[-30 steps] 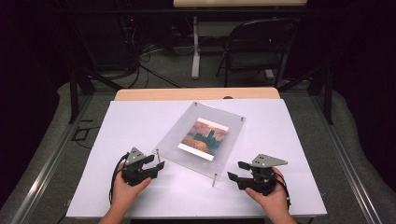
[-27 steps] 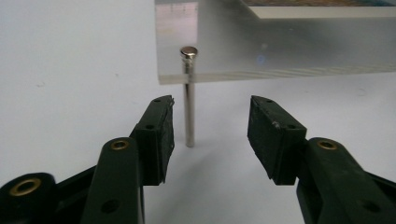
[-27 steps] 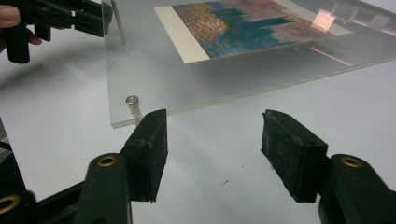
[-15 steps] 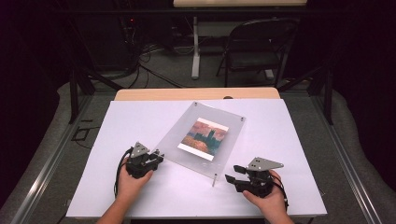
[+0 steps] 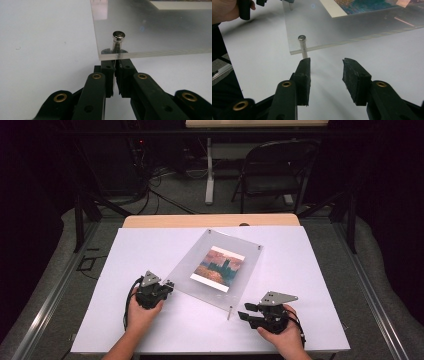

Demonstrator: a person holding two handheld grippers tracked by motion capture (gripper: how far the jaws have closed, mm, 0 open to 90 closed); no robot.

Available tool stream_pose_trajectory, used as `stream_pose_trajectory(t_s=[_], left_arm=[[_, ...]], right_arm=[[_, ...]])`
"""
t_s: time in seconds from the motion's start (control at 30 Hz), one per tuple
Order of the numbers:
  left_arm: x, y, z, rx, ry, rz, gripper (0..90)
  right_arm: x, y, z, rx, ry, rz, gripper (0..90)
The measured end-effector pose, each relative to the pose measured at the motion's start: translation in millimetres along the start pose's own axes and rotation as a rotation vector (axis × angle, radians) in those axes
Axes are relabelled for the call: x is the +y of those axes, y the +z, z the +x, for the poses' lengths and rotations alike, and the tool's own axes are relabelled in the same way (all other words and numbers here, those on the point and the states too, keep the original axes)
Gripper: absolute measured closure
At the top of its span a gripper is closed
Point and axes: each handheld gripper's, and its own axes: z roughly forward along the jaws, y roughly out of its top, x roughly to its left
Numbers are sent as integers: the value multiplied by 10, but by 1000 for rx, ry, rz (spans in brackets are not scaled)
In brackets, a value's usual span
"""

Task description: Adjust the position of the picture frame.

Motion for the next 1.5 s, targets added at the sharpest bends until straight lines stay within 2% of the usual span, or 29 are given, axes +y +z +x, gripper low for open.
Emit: stream_pose_trajectory(t_s=[0.13, 0.33, 0.5, 0.67, 0.77, 0.9, 1.0, 1.2, 1.23, 1.5], left_arm=[[26, -26, 1, -30, -14, 10, 852], [96, -117, -43, -59, -35, -19, 851], [108, -140, -70, -66, -34, -15, 851], [104, -142, -79, -70, -35, -12, 851], [98, -156, -97, -81, -30, -15, 851], [93, -186, -133, -94, -20, -20, 852], [76, -205, -179, -105, -18, -16, 853], [25, -268, -301, -148, -6, -11, 854], [17, -273, -325, -155, -6, -13, 854], [-7, -279, -524, -215, 12, 7, 853]], right_arm=[[-10, 40, 18, 24, -7, 12, 611], [-18, 101, 43, 76, 8, 16, 621], [2, 144, 86, 87, -4, 5, 636], [15, 186, 93, 71, -9, 7, 736], [24, 179, 89, 70, -17, 3, 842], [33, 125, 62, 90, -3, -5, 855], [29, 92, 32, 81, 2, -6, 855], [26, 35, -66, 35, 31, -18, 856], [31, 6, -124, 18, 50, -21, 855], [35, -76, -317, -60, 85, -39, 852]])
